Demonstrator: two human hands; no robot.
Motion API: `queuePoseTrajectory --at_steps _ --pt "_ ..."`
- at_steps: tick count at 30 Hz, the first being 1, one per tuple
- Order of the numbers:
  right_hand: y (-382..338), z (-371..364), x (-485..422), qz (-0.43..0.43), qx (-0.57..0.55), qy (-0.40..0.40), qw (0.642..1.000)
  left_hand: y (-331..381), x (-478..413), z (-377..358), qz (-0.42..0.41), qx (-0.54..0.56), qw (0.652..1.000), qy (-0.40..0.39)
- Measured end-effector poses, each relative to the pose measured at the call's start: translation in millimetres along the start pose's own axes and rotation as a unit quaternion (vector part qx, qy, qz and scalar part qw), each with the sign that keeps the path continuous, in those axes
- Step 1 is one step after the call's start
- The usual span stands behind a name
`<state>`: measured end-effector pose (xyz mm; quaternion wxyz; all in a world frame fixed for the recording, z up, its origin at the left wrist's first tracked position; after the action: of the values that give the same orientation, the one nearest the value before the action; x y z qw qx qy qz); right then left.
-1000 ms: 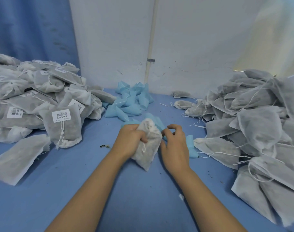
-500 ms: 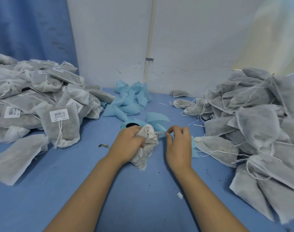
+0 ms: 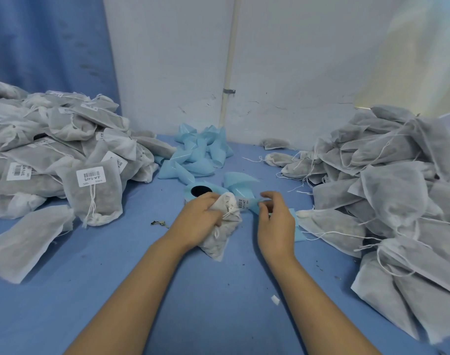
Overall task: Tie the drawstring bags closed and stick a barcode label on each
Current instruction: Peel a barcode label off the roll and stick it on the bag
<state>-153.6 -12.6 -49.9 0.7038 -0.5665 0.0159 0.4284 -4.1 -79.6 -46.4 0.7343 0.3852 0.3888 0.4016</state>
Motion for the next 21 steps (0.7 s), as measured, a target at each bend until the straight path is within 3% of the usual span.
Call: queuePoseTrajectory --at_steps 3,8,11,16,21 --pt "-3 -2 4 -0.023 -0.076 -0.03 0.996 -6 4 6 0.06 0.113 0.992 -0.003" --pt "-3 -12 8 -0.082 -0.173 -0.056 0.98 -8 9 6 0.076 0.14 0.987 -0.013" --pt "-1 -9 6 -0.075 -0.131 -0.025 0.988 -9 9 8 0.091 0.149 0.985 -0.002" --pt "-3 -17 11 -0.049 -0.123 -0.115 0.984 -7 10 8 0.101 0.162 0.982 -0.007" --pt "-4 -17 10 -0.047 -0.145 -0.119 0.981 -8 10 8 0.1 0.165 0.981 -0.009"
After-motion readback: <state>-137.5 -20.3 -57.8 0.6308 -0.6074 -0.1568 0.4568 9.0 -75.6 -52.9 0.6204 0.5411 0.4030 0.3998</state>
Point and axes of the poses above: each hand's wrist, its own x-axis away from the middle knuckle, its own z-axis out of the back of the hand, y = z × x, the point moved 5 cm from there along -x, towards the middle knuckle, and after that the axes turned 8 degrees about y, right-handed, at the moved point
